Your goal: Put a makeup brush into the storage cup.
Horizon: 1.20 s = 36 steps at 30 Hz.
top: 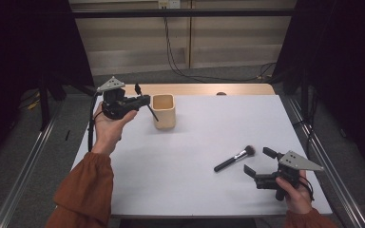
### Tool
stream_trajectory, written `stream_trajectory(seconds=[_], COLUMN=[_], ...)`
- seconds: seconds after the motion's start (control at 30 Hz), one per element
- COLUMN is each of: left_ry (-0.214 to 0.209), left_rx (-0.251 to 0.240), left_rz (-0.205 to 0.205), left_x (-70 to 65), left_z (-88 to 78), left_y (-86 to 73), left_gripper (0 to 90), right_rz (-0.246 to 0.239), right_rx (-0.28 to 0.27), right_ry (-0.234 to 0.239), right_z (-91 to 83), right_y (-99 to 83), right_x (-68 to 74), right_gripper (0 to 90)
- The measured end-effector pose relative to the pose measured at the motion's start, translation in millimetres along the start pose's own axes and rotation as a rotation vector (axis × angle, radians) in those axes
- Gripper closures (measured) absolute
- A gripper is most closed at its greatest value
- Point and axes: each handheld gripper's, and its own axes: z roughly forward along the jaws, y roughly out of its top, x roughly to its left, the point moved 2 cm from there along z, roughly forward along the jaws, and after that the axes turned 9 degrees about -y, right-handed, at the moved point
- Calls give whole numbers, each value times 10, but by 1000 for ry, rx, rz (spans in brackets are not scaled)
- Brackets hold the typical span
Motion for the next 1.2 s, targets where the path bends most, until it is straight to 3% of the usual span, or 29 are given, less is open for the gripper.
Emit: stream_trajectory(seconds=[0.2,0.3,0.77,1.2], left_ry=[15,20,89,89], left_rx=[-39,-31,-34,-2], left_rz=[20,51,39,38], left_x=[18,27,199,273], left_z=[-10,39,254,349], left_y=[138,162,231,175], left_gripper=[855,855,855,855], right_rz=[1,-1,-6,-6], right_rx=[-1,-3,-2,2], right_ry=[-9,-11,-7,-4], right_z=[3,0,-1,-2], right_y=[1,1,-1,-5], right_x=[-1,-3,3,7], right_gripper=[0,0,0,0])
